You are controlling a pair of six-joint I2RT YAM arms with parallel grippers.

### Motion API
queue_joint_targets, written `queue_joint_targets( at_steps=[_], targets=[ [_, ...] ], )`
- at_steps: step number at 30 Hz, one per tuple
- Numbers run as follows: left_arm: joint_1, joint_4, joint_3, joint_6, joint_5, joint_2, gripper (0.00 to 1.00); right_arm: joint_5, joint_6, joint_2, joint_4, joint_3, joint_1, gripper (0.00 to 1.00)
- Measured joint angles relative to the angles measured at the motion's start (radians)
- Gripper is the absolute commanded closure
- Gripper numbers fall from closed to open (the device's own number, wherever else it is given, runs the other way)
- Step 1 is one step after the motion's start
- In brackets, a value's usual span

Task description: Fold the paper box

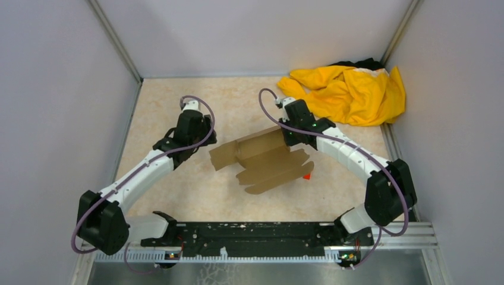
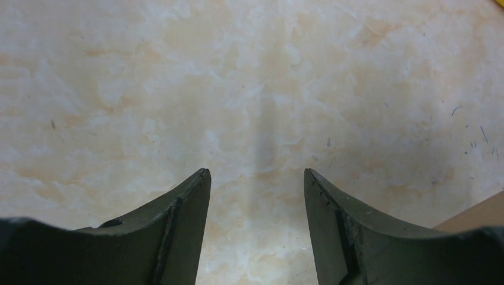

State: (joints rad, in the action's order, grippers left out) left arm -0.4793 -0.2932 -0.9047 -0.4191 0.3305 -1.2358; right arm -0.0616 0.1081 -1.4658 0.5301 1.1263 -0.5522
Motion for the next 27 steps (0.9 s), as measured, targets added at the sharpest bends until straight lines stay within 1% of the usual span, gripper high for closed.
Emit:
queue_joint_targets(
  at_steps=[4, 9, 16, 21, 24, 27],
  targets=[
    [0.045, 0.07, 0.106, -0.045, -0.083, 0.021, 0.3, 0.001, 0.016, 0.018, -0.008, -0.028, 0.024, 0.9],
    [0.129, 0.13, 0.208, -0.091, -0.177, 0.042, 0.3, 0.024, 0.043, 0.032, -0.026, -0.101, 0.068, 0.9],
    [0.15, 0.242, 0.278, -0.135, -0.313, 0.045, 0.32, 0.093, 0.078, 0.032, -0.068, -0.138, 0.095, 0.9],
    [0.155, 0.269, 0.287, -0.146, -0.348, 0.045, 0.32, 0.175, 0.094, 0.01, -0.109, -0.131, 0.114, 0.89],
    [0.168, 0.27, 0.287, -0.146, -0.346, 0.045, 0.32, 0.212, 0.082, -0.056, -0.076, -0.087, 0.117, 0.89],
    [0.179, 0.27, 0.287, -0.146, -0.343, 0.045, 0.32, 0.226, 0.053, -0.14, -0.015, -0.008, 0.114, 0.88]
  ],
)
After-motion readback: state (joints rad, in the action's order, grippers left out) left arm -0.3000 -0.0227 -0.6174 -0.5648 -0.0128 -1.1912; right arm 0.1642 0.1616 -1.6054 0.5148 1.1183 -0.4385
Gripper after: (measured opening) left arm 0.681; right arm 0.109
